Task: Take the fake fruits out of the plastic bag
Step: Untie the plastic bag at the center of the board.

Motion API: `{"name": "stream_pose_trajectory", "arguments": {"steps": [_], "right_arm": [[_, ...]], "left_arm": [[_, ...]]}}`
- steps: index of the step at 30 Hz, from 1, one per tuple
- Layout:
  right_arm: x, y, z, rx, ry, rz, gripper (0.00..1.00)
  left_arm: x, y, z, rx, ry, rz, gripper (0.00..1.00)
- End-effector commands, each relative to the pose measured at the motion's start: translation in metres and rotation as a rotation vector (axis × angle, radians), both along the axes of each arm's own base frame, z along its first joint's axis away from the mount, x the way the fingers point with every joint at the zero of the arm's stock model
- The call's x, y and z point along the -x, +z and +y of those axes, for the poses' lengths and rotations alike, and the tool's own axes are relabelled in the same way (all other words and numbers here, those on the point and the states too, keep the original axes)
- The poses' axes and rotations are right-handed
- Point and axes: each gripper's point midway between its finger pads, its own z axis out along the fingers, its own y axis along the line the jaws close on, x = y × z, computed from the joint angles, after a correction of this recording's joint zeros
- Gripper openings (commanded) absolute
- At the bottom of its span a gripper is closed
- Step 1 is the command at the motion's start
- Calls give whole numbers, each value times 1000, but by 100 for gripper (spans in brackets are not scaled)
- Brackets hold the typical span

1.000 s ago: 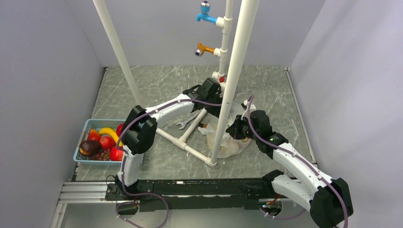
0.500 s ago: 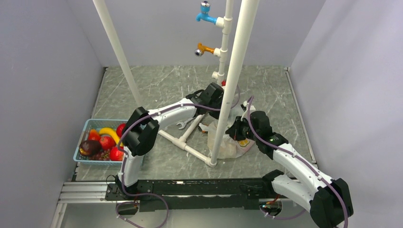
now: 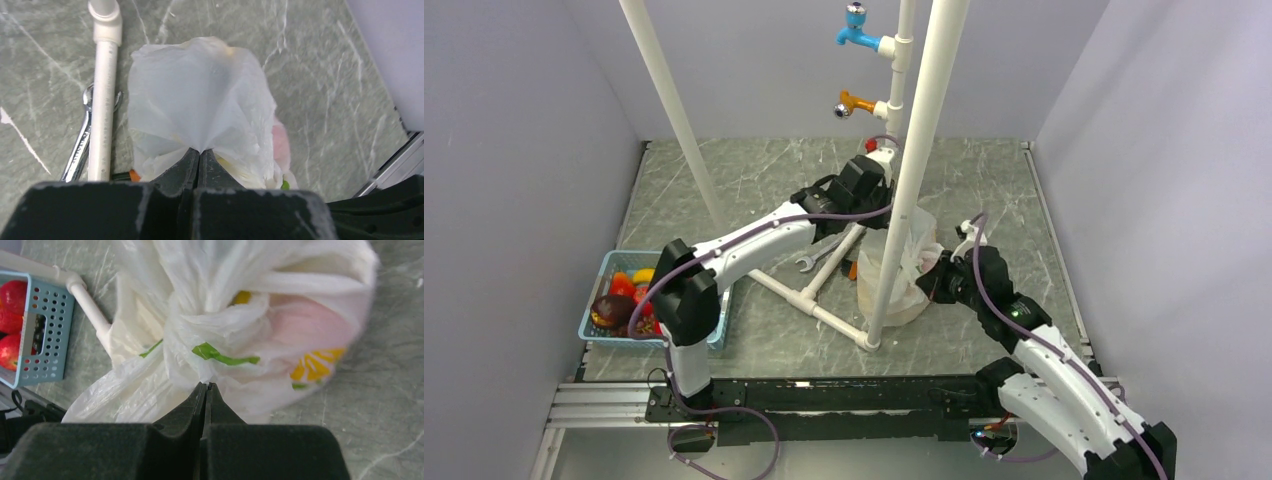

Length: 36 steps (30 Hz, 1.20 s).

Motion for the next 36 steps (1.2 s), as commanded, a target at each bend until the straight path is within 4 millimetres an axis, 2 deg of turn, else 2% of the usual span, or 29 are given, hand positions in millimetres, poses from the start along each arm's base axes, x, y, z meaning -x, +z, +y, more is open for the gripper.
{"name": "stream_pose_trajectory", "arguments": {"steps": [1, 6, 9, 11, 13, 15, 19, 21, 22, 24, 28, 31, 36], "right_arm": [[15, -4, -17, -5, -104, 50, 0], [28, 11, -23, -98, -159, 13, 0], [32, 29, -28, -135, -177, -34, 2], [35, 42, -30, -141, -171, -70, 7], [36, 55, -28, -160, -150, -110, 18], [34, 68, -24, -151, -108, -152, 21], [23, 99, -19, -60, -8, -268, 33], [12, 109, -20, -19, -8, -290, 48], [8, 113, -16, -4, 13, -296, 50], [2, 109, -5, 26, 81, -267, 52], [-8, 83, 10, 116, 204, -166, 57], [-17, 73, 11, 136, 187, -134, 63], [-26, 56, 14, 153, 187, -88, 64]], "left_arm": [[-15, 57, 17, 125, 195, -56, 0], [-17, 46, 30, 115, 244, -36, 0], [-16, 35, 28, 152, 205, 18, 0], [-13, 31, 24, 185, 167, 47, 0], [-8, 29, 21, 201, 144, 69, 0], [1, 28, 16, 231, 114, 107, 0], [15, 21, 8, 272, 53, 156, 0], [20, 18, 9, 269, 45, 172, 0], [21, 18, 10, 269, 40, 176, 0], [23, 19, 11, 263, 39, 176, 0], [19, 29, 16, 257, 52, 143, 0], [19, 38, 13, 272, 39, 133, 0], [21, 36, 9, 309, 38, 156, 0]]}}
